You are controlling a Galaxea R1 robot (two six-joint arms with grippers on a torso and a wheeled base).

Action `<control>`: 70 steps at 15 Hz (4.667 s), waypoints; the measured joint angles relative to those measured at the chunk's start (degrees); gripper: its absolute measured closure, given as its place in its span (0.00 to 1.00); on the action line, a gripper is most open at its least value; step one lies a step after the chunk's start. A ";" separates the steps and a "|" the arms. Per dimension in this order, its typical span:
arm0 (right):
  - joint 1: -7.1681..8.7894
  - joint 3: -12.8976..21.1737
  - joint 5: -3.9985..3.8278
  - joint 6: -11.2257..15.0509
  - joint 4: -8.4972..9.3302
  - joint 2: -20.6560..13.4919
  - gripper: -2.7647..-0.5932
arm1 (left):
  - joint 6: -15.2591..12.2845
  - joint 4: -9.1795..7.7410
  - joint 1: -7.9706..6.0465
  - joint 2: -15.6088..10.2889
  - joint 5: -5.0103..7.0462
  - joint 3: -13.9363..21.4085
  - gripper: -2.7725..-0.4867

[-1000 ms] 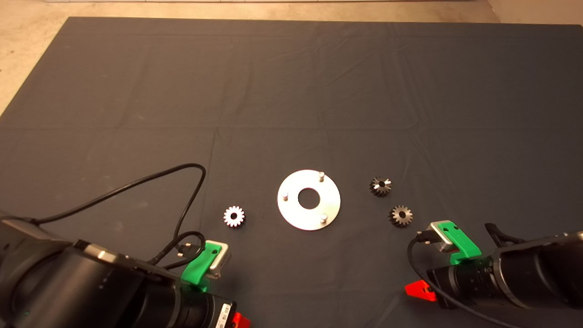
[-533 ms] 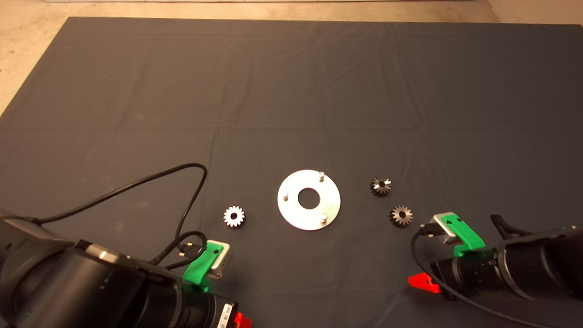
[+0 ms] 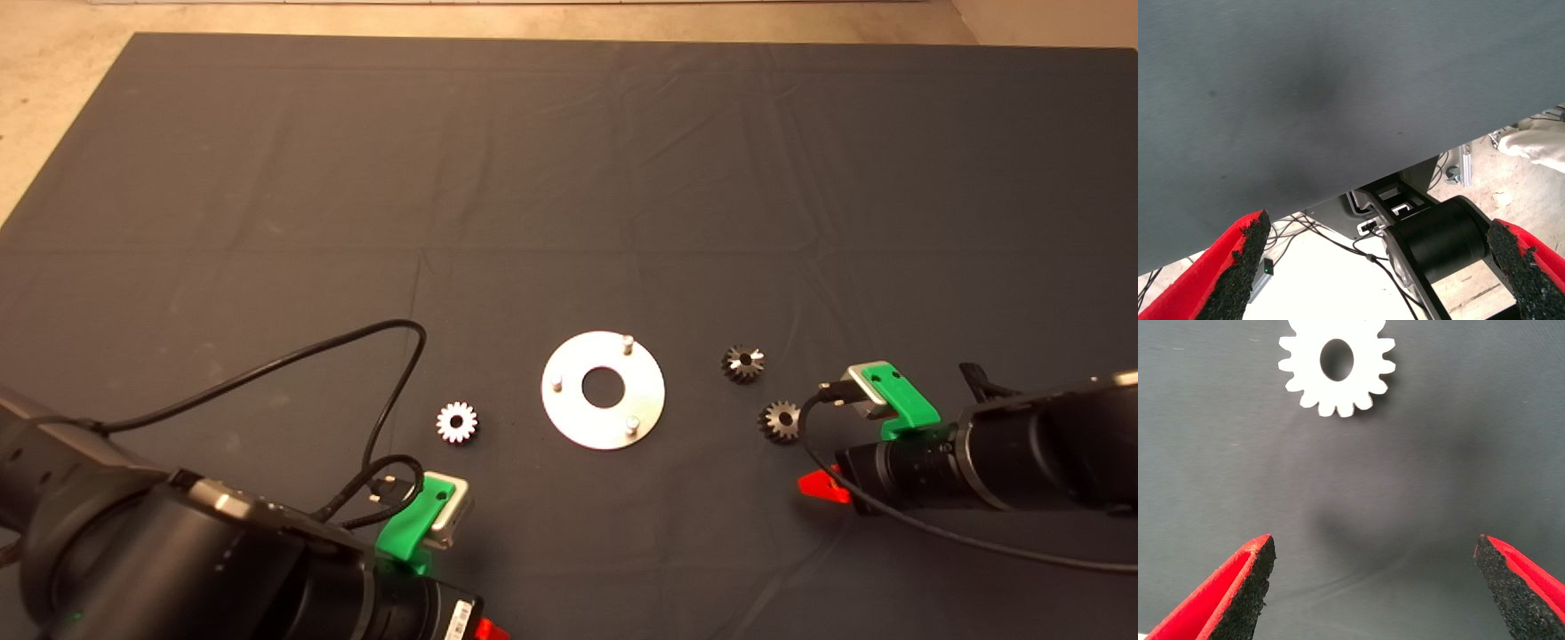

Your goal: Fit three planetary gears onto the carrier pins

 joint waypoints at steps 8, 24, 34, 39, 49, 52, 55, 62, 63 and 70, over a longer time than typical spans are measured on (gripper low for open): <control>2.18 -5.75 0.00 -2.02 0.00 0.81 0.25 | -1.51 0.04 0.00 3.61 0.02 0.00 0.19; 2.75 -9.61 0.16 -2.16 0.00 8.35 0.25 | -2.14 0.70 0.00 4.25 0.02 0.00 0.19; 2.43 -12.98 0.13 -2.21 -0.03 10.61 0.26 | -2.18 0.72 0.00 4.06 0.04 0.00 0.19; 0.99 -13.24 0.16 -2.21 -0.02 10.85 0.31 | -2.20 0.94 0.00 4.05 0.04 0.00 0.19; -0.74 -13.24 0.13 -2.35 -0.02 10.83 0.50 | -2.21 1.35 0.00 3.50 0.02 0.00 0.19; -0.73 -13.24 0.16 -2.59 -0.05 10.83 0.50 | -2.21 1.36 0.00 3.45 0.04 0.00 0.19; -0.71 -13.62 0.16 -2.70 -0.07 10.83 0.50 | -2.21 1.36 0.00 3.43 0.04 0.00 0.19; 0.08 -14.34 0.13 -3.10 -0.93 10.67 0.57 | -2.21 1.36 0.00 3.25 0.04 0.00 0.19; 0.44 -14.42 0.16 -3.15 -0.95 10.67 0.57 | -2.21 1.36 0.00 3.25 0.04 0.00 0.19; 1.66 -14.46 0.16 -3.86 -1.37 10.39 0.65 | -2.22 1.41 0.00 2.79 0.03 0.00 0.19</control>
